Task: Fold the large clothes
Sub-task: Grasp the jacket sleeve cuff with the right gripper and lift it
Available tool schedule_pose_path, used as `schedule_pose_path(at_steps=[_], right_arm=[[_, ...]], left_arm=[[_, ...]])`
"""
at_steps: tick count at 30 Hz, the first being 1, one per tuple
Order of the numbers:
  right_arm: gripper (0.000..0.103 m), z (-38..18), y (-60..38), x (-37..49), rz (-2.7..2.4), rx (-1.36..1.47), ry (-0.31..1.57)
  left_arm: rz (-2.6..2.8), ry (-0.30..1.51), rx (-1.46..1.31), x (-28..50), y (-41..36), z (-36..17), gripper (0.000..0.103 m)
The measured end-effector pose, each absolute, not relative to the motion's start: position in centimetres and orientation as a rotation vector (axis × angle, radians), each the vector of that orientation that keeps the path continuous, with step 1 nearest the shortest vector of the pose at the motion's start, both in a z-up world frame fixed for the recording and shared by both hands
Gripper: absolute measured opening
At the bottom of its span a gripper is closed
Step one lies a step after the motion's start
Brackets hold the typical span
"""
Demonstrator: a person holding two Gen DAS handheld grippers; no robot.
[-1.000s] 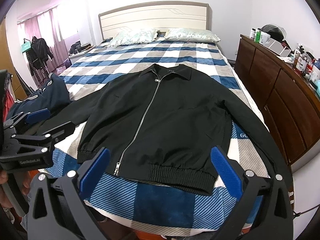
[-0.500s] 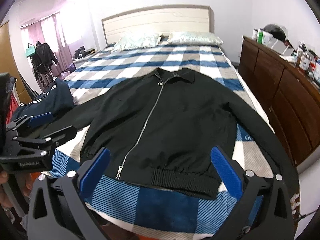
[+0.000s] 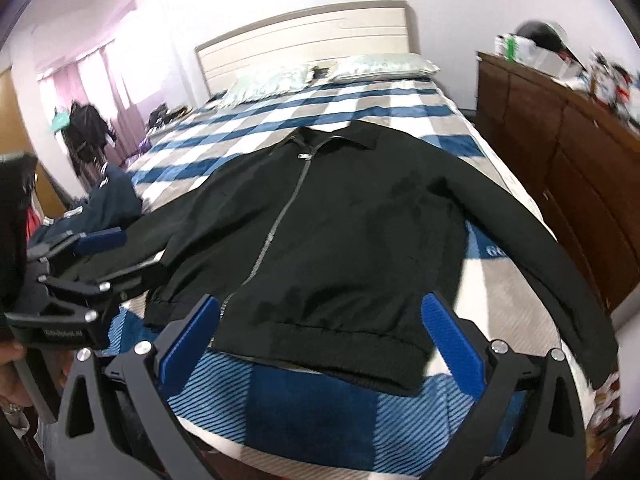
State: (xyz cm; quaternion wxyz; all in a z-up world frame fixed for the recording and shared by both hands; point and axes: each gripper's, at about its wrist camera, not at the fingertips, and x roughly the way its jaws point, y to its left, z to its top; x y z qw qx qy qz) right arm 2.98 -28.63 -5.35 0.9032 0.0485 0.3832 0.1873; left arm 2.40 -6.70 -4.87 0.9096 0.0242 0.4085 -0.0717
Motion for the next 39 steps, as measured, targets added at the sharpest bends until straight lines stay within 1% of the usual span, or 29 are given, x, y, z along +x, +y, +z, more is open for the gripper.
schedule_pose_path(at_steps=[6, 9, 13, 15, 17, 22, 31, 34, 37, 39], right_arm=[[0.099, -9.7, -38.9, 3.7, 0.269, 0.313, 0.839], [0.099, -12.8, -45.7, 3.3, 0.179, 0.481, 0.856], [0.099, -17.4, -54.1, 1.8, 0.069, 0.775, 0.844], [0.099, -20.1, -57.4, 1.1, 0.06, 0.962, 0.81], [0.099, -22.0, -59.3, 0.9, 0.065, 1.084, 0.775], [0.099, -24.4, -61.0, 2.1, 0.036, 1.199, 0.729], [0.099, -24.1, -62.3, 3.5, -0.007, 1.329, 0.596], [0.099, -24.0, -62.8, 4.3, -0.012, 1.331, 0.601], [0.099, -24.0, -63.9, 5.5, -0.01, 1.356, 0.56], [0.099, -24.5, -64.5, 6.8, -0.028, 1.371, 0.585]], left_arm=[[-0.251, 0.843, 0.073, 4.2, -11.5, -7.5, 0.097], [-0.298, 0.842, 0.109, 5.2, -14.4, -9.1, 0.097], [-0.365, 0.845, 0.138, 6.8, -18.1, -11.3, 0.097], [-0.39, 0.844, 0.148, 7.7, -19.9, -12.5, 0.097], [-0.417, 0.851, 0.147, 8.5, -21.3, -13.5, 0.097], [-0.44, 0.875, 0.161, 9.9, -23.9, -15.6, 0.097], [-0.468, 0.931, 0.107, 11.7, -24.3, -17.8, 0.097], [-0.487, 0.951, 0.085, 11.9, -24.3, -18.5, 0.097], [-0.507, 0.992, 0.068, 12.2, -24.3, -19.6, 0.097], [-0.508, 0.986, 0.082, 12.0, -24.5, -20.0, 0.097]])
